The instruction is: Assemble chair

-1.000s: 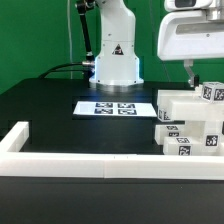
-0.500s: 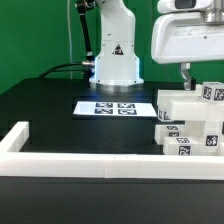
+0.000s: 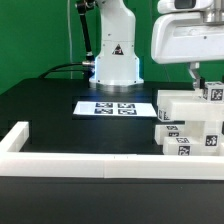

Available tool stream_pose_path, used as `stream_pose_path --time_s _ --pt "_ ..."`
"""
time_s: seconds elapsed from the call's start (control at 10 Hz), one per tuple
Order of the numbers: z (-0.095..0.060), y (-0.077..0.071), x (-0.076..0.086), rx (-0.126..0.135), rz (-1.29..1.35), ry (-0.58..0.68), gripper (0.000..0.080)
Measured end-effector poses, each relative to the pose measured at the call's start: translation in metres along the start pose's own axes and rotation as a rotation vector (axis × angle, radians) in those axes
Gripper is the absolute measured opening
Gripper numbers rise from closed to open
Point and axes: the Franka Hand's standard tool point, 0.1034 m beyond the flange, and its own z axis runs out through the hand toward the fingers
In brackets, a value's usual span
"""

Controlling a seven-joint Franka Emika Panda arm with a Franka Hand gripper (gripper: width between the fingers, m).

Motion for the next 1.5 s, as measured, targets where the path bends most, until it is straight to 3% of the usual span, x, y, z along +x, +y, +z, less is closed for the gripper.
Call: stream_pose_path --time_s 0.5,1.5 --pt "-0.0001 0.0003 0.0003 0.000 0.083 0.001 0.0287" --pt "0.0000 0.0010 0.0009 0.003 0.904 0.003 0.0289"
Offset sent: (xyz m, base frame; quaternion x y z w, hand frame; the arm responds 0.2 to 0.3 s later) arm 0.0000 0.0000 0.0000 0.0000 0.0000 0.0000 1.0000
